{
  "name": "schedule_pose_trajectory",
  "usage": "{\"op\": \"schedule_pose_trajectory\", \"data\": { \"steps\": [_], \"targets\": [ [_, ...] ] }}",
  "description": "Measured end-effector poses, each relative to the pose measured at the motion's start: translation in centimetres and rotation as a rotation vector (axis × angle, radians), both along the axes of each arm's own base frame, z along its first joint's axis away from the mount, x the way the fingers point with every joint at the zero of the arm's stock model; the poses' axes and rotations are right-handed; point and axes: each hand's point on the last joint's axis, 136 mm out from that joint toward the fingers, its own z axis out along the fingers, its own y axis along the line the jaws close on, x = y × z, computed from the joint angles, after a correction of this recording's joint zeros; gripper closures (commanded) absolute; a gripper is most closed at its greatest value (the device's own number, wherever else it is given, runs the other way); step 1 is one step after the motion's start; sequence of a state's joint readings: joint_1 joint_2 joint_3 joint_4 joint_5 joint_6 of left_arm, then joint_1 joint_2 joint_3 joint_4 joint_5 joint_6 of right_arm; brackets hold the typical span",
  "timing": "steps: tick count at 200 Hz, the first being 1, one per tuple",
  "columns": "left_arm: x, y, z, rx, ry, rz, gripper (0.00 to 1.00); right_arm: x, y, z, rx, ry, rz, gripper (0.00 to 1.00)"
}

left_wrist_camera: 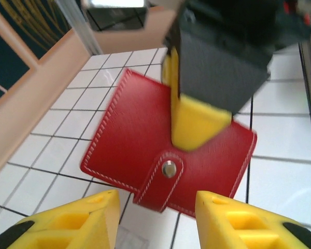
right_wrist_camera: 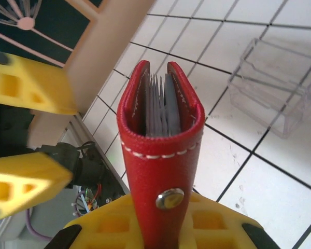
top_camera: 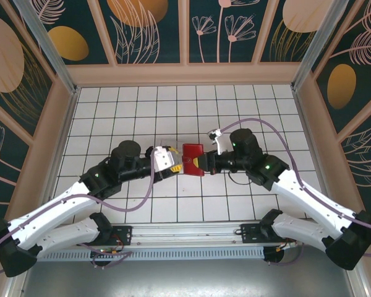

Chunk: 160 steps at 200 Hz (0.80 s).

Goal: Take the credit cards out of the card holder

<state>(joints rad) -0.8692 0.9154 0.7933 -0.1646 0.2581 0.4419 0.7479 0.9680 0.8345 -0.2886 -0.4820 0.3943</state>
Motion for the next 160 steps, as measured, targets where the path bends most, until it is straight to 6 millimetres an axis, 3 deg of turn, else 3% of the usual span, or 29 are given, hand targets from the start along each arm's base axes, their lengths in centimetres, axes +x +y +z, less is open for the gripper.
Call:
{"op": "schedule_pose_trajectory", "data": {
  "steps": [25, 59, 113, 160],
  "targets": [
    [-0.6, 0.0, -0.4, 0.045, -0.106, -0.076, 0.56, -0.5, -0.1, 1.1, 0.026, -0.058, 0.029, 1.00],
    [-1.0, -0.7, 0.3, 0.047, -0.209, -0.146, 0.59, -0.5, 0.0, 1.0, 0.022, -0.066, 0.040, 1.00],
    [0.0, -1.9, -1.0, 0.084, -0.222, -0.164, 0.66, -0.2, 0.4, 0.8, 0.023, -0.059, 0.042, 1.00],
    [1.0, -2.5, -0.6, 0.093, -0.241, -0.146, 0.61, 0.2, 0.9, 0.7, 0.035, -0.048, 0.043, 1.00]
  ]
}}
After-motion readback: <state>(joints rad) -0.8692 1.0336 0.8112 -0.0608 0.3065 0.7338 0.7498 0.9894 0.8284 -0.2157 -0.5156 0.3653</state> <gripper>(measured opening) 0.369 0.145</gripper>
